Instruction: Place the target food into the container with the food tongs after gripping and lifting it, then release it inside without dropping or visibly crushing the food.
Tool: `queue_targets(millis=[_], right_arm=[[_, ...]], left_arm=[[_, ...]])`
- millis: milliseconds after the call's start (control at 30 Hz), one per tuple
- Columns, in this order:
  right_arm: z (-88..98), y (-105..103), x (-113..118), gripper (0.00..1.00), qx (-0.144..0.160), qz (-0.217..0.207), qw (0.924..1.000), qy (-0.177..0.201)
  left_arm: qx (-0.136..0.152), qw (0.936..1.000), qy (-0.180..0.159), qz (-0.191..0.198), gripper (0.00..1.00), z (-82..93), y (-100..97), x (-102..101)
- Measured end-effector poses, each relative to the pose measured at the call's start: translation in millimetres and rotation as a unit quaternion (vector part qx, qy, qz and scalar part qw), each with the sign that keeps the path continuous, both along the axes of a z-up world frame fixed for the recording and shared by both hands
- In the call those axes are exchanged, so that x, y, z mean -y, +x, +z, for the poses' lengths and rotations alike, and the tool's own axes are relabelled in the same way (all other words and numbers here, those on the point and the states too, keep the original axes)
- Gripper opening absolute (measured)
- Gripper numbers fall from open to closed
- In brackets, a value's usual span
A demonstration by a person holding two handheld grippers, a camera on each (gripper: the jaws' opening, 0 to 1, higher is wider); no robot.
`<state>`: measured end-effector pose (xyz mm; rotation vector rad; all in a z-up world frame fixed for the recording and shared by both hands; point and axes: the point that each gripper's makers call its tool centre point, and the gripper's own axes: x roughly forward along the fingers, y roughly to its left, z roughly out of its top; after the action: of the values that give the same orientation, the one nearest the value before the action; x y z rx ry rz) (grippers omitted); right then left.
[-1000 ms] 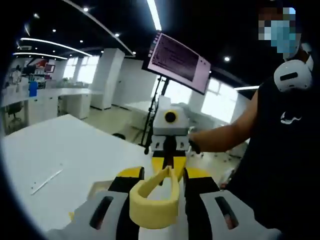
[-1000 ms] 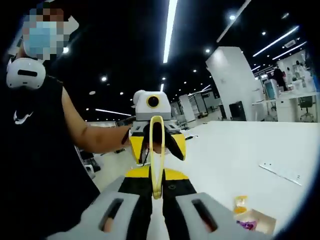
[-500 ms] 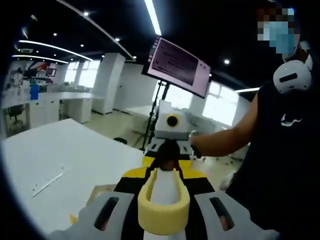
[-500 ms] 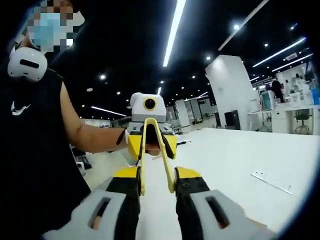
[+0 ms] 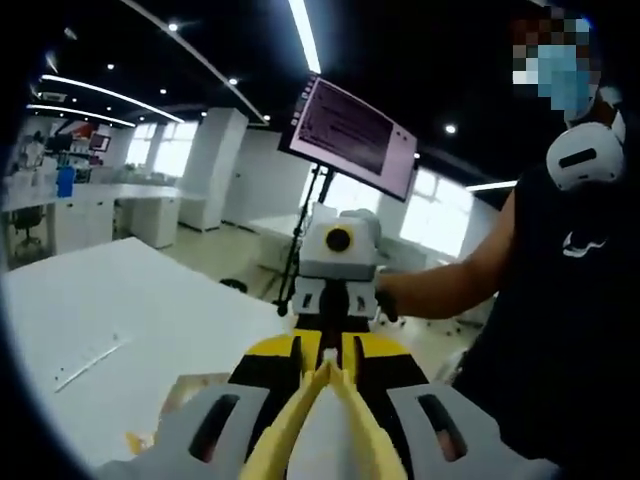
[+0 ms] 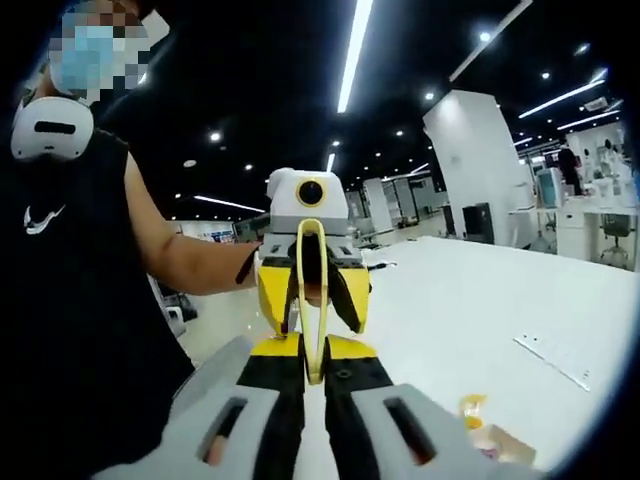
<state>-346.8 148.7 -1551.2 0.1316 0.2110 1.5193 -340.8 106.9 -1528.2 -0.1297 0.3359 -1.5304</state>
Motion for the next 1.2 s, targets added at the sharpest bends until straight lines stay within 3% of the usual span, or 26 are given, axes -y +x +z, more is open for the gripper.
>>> queue_targets(millis=[567,800,867,900,933,1000,1100,1200], right_arm=[[-3.3,-8.2,2.3,0.06,-0.028,0.012,0.9995,-0.012],[1.6,-7.6,2.5,0.12,-0.024,0.007,0.9997,-0.006],[7.6,-2.2,4.3,0.18,-0.014,-0.008,0.9996,0.022],[11.6,-3.3,5.6,0.2,-0.042,-0.004,0.9981,0.044],[11.2,-2.2,6.3,0.2,-0.044,-0.007,0.998,0.044],[9.0,-1.5,4.7,0.19,-0.022,-0.012,0.9991,0.033],[10.5,2.6,4.8,0.24,-0.032,-0.017,0.9987,0.037],[6.4,1.4,4.2,0.21,-0.025,-0.016,0.9993,0.022]], left_arm=[[0.002,0.9999,0.002,-0.014,0.15,-3.8,-8.6,-3.3],[0.001,1.0,-0.004,-0.006,0.17,0.0,-7.3,-4.9],[0.012,0.9998,-0.013,0.005,0.19,3.8,-5.2,-6.1],[0.007,0.9998,-0.02,0.005,0.19,6.2,-5.1,-6.5],[0.003,0.9998,-0.021,0.006,0.19,7.0,-5.5,-6.6],[0.013,0.9997,-0.019,0.01,0.19,6.4,-4.6,-5.9],[0.013,0.9995,-0.025,0.015,0.21,8.8,-2.1,-7.1],[0.016,0.9997,-0.017,0.012,0.21,6.0,-3.7,-6.3]])
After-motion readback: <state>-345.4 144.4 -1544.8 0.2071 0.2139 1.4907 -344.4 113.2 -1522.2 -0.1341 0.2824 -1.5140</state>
